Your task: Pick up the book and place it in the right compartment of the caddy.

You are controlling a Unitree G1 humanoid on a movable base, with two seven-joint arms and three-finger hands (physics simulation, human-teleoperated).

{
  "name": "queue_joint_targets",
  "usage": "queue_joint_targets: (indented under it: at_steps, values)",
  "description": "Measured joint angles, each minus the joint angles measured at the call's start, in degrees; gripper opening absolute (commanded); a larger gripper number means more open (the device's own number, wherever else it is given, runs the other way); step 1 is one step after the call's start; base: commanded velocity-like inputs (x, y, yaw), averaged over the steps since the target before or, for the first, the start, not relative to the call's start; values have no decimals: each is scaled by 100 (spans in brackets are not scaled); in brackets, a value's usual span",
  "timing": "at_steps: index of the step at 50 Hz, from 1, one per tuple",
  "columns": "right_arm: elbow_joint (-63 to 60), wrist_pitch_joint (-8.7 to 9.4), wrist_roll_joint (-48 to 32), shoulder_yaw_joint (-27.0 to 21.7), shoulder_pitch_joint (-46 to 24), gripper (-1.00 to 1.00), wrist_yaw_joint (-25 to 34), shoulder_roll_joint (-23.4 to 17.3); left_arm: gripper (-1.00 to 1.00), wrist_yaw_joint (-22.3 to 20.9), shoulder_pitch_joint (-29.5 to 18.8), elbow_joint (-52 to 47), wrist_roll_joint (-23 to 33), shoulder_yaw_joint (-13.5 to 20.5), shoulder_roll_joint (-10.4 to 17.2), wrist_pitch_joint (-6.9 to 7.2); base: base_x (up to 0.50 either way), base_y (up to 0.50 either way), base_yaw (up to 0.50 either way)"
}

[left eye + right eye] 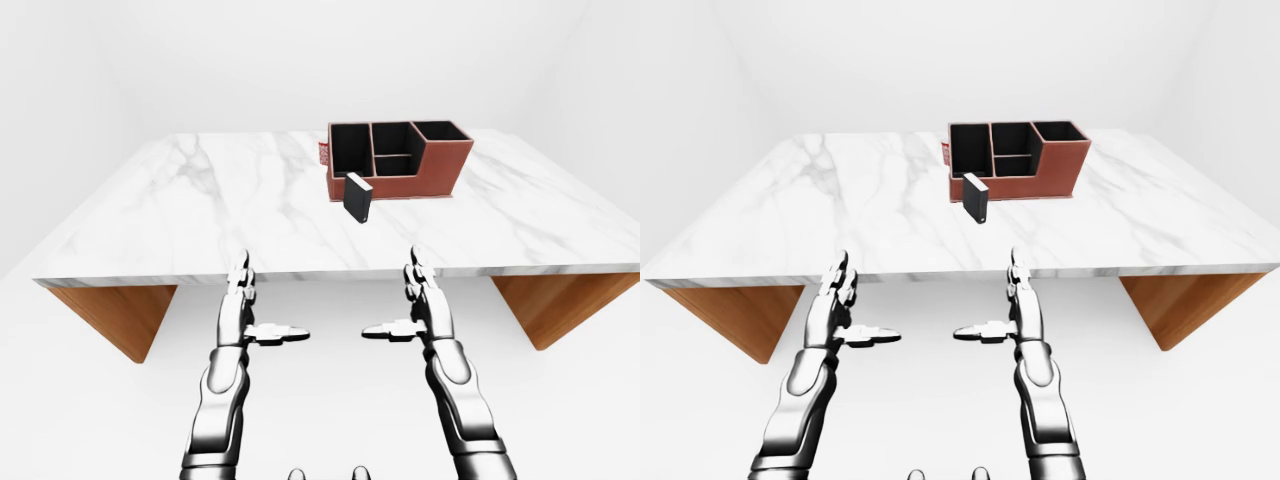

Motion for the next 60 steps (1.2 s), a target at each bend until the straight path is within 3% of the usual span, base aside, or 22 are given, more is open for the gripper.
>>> queue_joint_targets:
  at_steps: [13, 24, 47, 60]
  values:
    - [173, -117, -11, -71, -45, 100, 122, -49, 100, -93, 2, -4, -91, 97, 43, -16, 0, 0, 0]
    - [137, -112, -73, -45, -21, 100, 163, -50, 100, -137, 20, -9, -120, 111, 51, -72, 0, 0, 0]
    - [209, -134, -153, -33, -41, 100, 198, -51, 100, -159, 12, 26, -121, 99, 55, -117, 0, -36, 0]
    - [173, -130, -193, -25, -29, 100, 190, -59, 100, -153, 31, -31, -82, 71, 38, -117, 0, -14, 0]
